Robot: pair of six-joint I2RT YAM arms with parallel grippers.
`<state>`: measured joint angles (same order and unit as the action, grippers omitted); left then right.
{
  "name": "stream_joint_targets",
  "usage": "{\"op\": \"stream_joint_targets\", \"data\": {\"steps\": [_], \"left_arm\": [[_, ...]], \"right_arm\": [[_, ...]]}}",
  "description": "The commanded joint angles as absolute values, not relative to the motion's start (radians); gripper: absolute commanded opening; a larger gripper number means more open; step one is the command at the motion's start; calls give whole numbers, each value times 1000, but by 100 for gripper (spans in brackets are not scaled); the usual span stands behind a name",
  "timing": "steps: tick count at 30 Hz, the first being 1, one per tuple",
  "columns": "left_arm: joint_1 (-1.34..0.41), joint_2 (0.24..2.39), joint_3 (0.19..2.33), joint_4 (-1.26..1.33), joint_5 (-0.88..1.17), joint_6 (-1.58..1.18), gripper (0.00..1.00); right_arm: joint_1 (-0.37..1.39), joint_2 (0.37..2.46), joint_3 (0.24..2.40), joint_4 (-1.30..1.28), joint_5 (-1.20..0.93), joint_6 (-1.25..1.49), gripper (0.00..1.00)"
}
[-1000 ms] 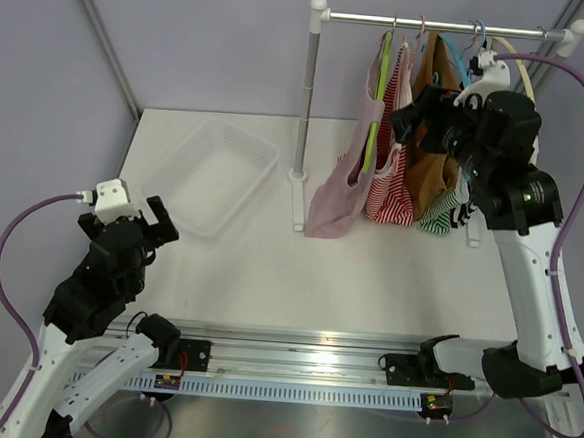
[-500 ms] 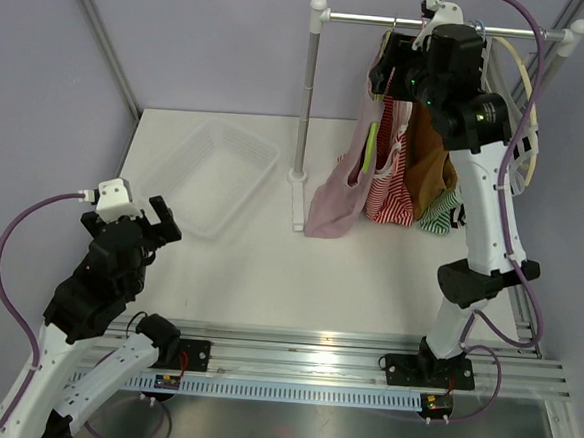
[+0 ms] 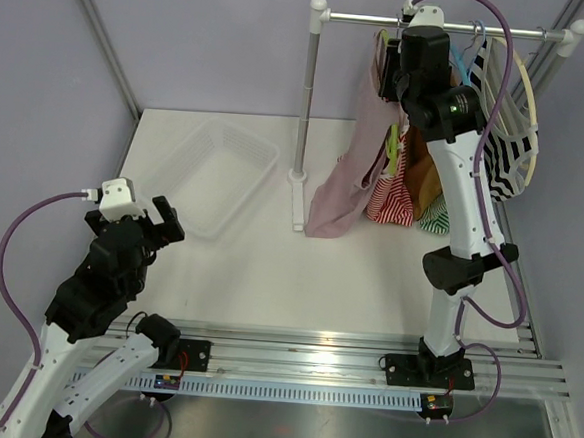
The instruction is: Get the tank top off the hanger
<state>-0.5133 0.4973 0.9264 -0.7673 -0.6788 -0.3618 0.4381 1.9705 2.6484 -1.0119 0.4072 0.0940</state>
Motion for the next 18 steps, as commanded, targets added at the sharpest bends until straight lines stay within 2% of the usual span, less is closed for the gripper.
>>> {"op": "stream_joint_targets", "data": {"steps": [1, 12, 16, 18], "left_arm": [[-514, 502, 925, -716, -663, -348, 99], [-514, 497, 923, -718, -661, -347, 99], [-514, 495, 923, -716, -660, -347, 99], [-514, 497, 923, -716, -658, -345, 99]], "right_arm": [[439, 1980, 2695, -982, 471, 54, 40], [439, 2011, 2720, -983, 433, 31, 31], [439, 2011, 2723, -985, 436, 23, 9], [439, 2011, 2727, -985, 436, 21, 9]]}}
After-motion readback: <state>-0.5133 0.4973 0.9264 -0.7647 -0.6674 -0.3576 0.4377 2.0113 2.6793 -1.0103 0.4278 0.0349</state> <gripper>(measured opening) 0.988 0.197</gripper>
